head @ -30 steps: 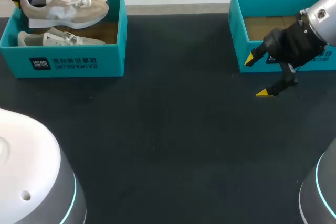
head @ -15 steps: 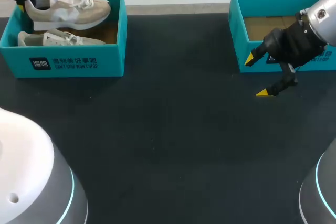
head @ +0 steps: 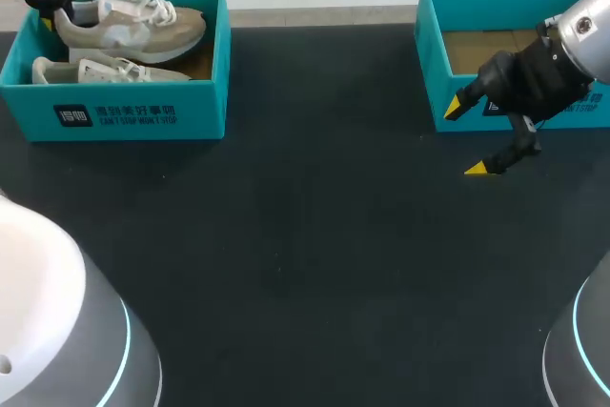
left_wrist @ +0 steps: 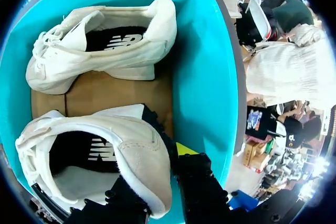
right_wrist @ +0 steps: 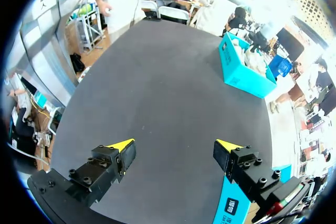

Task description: Take the shoe out of the shoebox, open the shoe tongue, remove and reinsert the insole, then place the shoe into the shoebox

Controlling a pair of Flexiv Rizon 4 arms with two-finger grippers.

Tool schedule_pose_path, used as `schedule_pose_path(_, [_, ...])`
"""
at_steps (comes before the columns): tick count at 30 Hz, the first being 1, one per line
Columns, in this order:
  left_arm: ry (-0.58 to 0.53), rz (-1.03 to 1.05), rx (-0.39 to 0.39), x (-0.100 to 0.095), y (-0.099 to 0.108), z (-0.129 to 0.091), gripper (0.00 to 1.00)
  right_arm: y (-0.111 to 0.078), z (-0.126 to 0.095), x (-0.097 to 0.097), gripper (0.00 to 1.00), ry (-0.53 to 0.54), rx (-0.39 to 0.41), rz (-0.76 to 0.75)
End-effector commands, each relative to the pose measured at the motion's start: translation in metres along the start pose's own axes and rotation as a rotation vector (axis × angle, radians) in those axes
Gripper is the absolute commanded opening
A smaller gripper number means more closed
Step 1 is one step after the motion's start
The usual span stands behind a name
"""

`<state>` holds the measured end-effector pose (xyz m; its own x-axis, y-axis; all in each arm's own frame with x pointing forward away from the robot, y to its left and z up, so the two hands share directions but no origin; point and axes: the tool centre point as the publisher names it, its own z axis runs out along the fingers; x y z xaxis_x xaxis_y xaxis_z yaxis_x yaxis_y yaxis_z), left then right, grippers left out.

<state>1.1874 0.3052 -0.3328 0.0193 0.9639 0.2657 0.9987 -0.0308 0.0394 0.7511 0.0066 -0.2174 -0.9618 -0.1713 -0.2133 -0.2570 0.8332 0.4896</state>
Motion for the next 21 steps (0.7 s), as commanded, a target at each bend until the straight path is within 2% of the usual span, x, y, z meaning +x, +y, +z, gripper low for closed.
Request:
schedule_pose_path(1, [-0.003, 0.005, 0.019, -0.001, 0.011, 0.007, 0.00, 0.000, 0.001, 0.000, 1.00, 0.000, 0.002, 0.000])
schedule_pose_path(21, [0.027, 0.022, 0.061, -0.012, 0.014, 0.040, 0.00, 0.000, 0.001, 0.000, 1.00, 0.000, 0.002, 0.000])
